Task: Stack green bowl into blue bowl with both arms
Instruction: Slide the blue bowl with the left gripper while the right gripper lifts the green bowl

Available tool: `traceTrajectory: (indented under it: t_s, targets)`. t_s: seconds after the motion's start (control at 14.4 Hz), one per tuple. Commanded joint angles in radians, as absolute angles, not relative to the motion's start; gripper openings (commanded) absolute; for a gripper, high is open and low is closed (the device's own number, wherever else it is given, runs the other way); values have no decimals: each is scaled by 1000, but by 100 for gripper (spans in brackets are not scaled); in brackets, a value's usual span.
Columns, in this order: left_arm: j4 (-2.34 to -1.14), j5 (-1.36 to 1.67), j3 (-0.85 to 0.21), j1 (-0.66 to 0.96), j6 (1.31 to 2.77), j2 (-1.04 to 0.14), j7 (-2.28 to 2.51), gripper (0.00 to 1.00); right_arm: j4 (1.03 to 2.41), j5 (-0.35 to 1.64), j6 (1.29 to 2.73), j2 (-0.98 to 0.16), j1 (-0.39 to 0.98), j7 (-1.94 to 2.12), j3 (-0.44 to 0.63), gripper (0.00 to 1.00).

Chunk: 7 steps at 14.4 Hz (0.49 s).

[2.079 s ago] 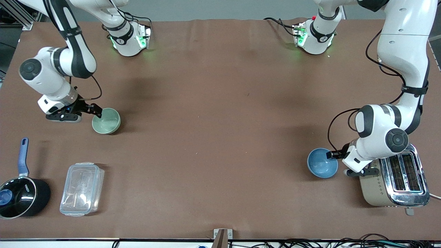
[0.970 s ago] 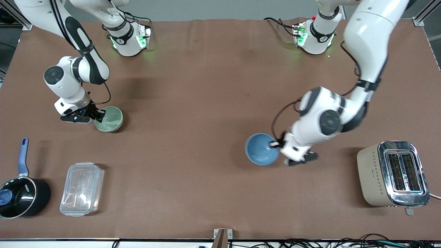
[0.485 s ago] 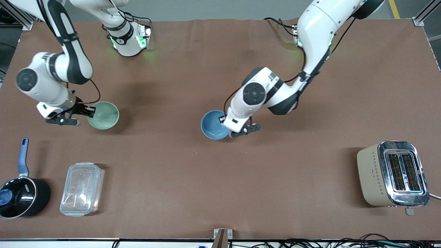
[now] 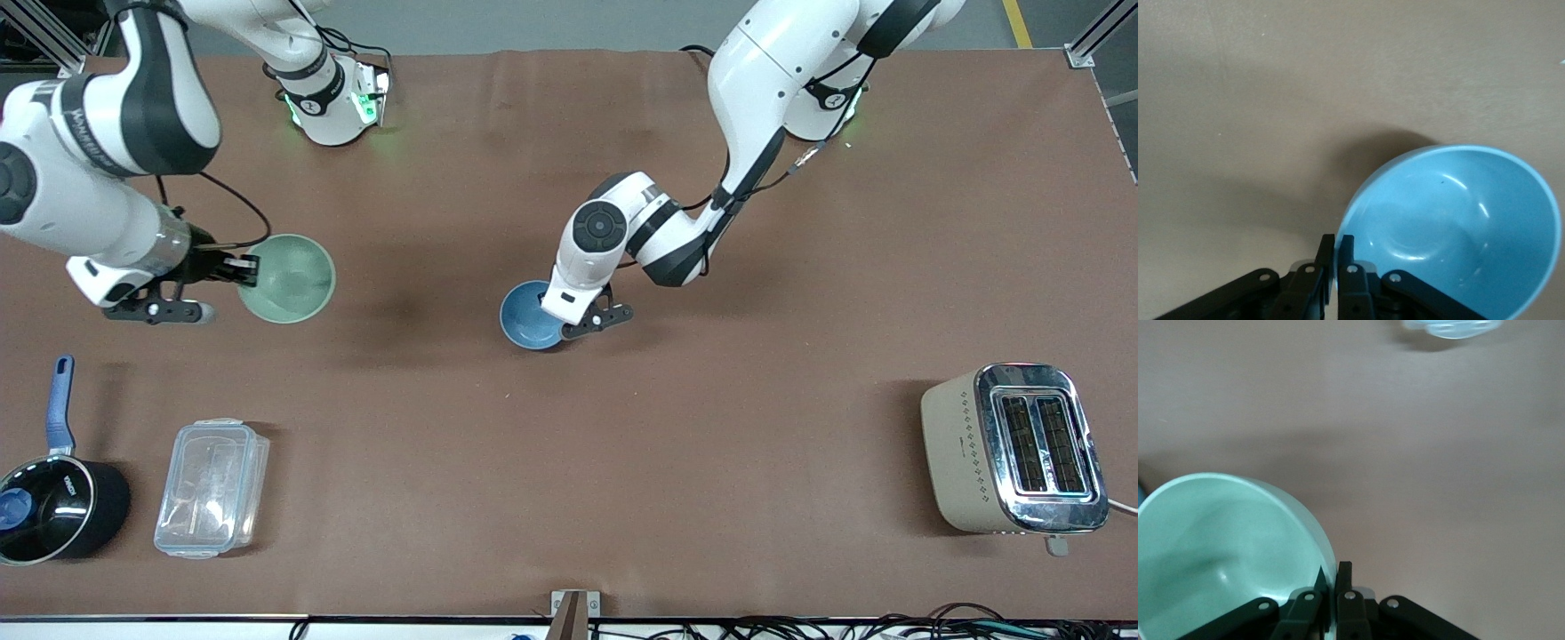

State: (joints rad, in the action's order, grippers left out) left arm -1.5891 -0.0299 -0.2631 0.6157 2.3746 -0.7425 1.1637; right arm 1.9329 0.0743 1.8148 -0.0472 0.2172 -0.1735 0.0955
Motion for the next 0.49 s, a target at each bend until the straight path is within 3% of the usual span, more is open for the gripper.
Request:
traceTrajectory:
  t_s: [0.0, 0.14, 0.42]
  targets:
    - [-1546, -43, -241, 617, 2376, -743, 1201, 100, 1852, 150, 1831, -158, 280, -323, 58, 0]
    - [-1546, -46, -194, 601, 2347, -674, 1198, 100, 1845, 202, 1873, -186, 337, -366, 51, 0]
    - [-1542, -46, -144, 465, 2154, -481, 1013, 100, 1845, 216, 2006, -259, 469, -524, 43, 0]
